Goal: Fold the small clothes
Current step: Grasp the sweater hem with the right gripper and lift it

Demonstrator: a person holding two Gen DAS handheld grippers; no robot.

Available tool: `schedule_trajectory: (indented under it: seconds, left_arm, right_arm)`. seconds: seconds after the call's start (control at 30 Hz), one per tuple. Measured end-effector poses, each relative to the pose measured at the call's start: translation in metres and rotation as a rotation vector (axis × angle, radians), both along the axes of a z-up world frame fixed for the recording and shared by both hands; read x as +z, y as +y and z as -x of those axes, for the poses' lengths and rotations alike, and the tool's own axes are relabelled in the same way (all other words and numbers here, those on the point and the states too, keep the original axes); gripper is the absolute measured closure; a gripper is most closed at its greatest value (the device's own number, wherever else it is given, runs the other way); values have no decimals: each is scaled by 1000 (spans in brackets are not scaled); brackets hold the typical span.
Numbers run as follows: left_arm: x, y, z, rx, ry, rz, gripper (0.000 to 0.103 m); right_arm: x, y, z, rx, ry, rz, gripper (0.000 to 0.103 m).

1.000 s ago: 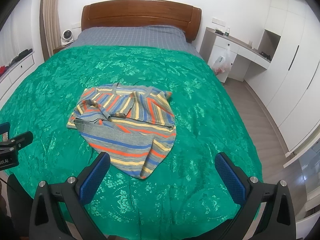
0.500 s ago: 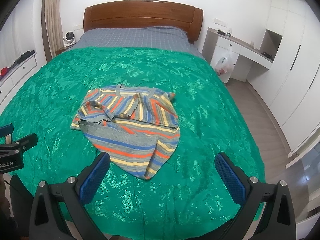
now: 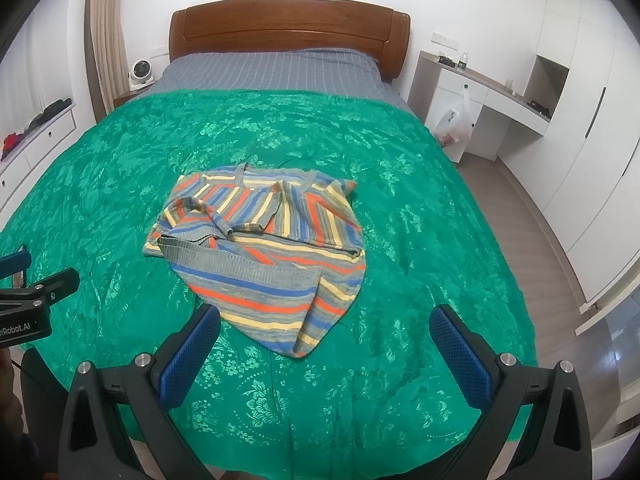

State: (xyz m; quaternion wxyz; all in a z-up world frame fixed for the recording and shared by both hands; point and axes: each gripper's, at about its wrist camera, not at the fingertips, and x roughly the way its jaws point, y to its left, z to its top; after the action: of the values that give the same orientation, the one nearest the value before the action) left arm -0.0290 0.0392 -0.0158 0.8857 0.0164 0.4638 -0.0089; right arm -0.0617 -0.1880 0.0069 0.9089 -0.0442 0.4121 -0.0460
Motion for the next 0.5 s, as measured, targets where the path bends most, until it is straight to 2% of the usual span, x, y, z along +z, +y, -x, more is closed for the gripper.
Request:
schedule_trajectory:
  seconds: [0.17, 0.3, 0.4, 0.5]
  left_arm:
    - [-3, 8, -2, 1, 5, 16, 0]
    - [-13, 25, -6, 16, 18, 25, 0]
    - [-26, 39, -7, 27, 50, 39, 0]
    - [-40, 53, -3, 45, 82, 76, 0]
  right_arm:
    - [0, -3, -1, -4, -13, -13, 0]
    - [-8, -26, -7, -22, -47, -56, 0]
    - [-31, -48, -22, 9, -31, -146, 0]
    - [-78, -60, -48, 73, 56, -195, 0]
